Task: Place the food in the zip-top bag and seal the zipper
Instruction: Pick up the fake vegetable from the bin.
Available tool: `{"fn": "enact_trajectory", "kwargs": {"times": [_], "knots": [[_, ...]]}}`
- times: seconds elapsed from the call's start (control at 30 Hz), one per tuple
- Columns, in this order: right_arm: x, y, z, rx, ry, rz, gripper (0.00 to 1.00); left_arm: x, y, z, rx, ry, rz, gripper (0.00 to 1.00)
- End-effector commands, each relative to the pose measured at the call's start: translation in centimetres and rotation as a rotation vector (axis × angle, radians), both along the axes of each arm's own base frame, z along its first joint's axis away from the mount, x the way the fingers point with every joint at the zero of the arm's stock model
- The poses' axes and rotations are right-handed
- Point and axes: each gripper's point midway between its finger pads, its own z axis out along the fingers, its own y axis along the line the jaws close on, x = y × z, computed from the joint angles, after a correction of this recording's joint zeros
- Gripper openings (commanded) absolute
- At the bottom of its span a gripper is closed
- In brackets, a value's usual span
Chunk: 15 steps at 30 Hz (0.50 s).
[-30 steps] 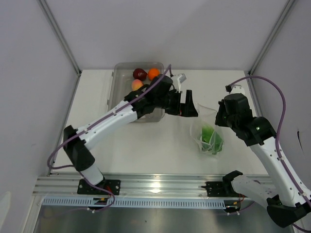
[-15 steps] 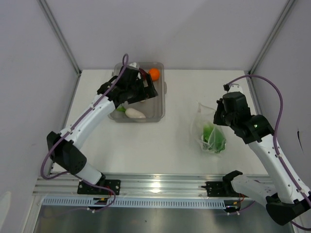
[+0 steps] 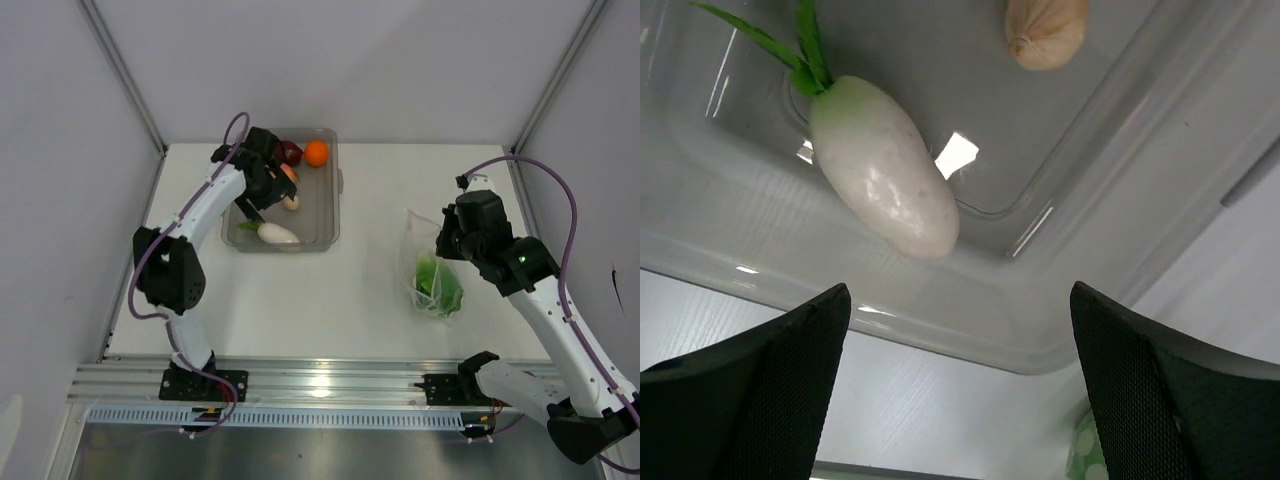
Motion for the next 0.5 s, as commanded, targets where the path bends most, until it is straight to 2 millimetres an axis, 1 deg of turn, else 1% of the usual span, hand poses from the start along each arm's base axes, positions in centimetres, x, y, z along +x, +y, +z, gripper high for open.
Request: {"fn": "enact_trajectory", "kwargs": {"times": [0.0, 0.03, 0.07, 0.13, 0.27, 0.37, 0.43, 0.47], "knots": [[0.3, 0.3, 0.7, 0.024, -0.031, 0.006, 0.00, -0.1, 2.2, 0.0, 0.103, 0.102, 0.151, 0.91], [0.3, 0.3, 0.7, 0.025, -0.031, 0.007, 0.00, 0.3, 2.1, -0.1, 0.103, 0.107, 0.143, 0.91], [0.3, 0.4, 0.7, 0.027, -0.030, 0.008, 0.00, 0.5, 2.1, -1.2, 0.116, 0.134, 0.143, 0.91], [0.1, 0.5, 0.9, 0.032, -0.031, 0.015, 0.00, 1.0, 2.4, -1.4, 0.114, 0.137, 0.157, 0.91], [0.0, 0.1, 1.1, 0.020, -0.036, 0.008, 0.00, 0.5, 3.3, -2.8, 0.126, 0.180, 0.225, 0.90], [0.1, -0.1, 1.3, 0.007, -0.050, 0.006, 0.00, 0.3, 3.5, -3.9, 0.130, 0.187, 0.265, 0.85], [0.3, -0.1, 1.4, 0.007, -0.051, 0.005, 0.00, -0.2, 3.7, -5.3, 0.140, 0.210, 0.273, 0.85], [0.4, 0.1, 1.4, 0.014, -0.049, 0.011, 0.00, -0.1, 3.6, -5.7, 0.138, 0.218, 0.274, 0.85]]}}
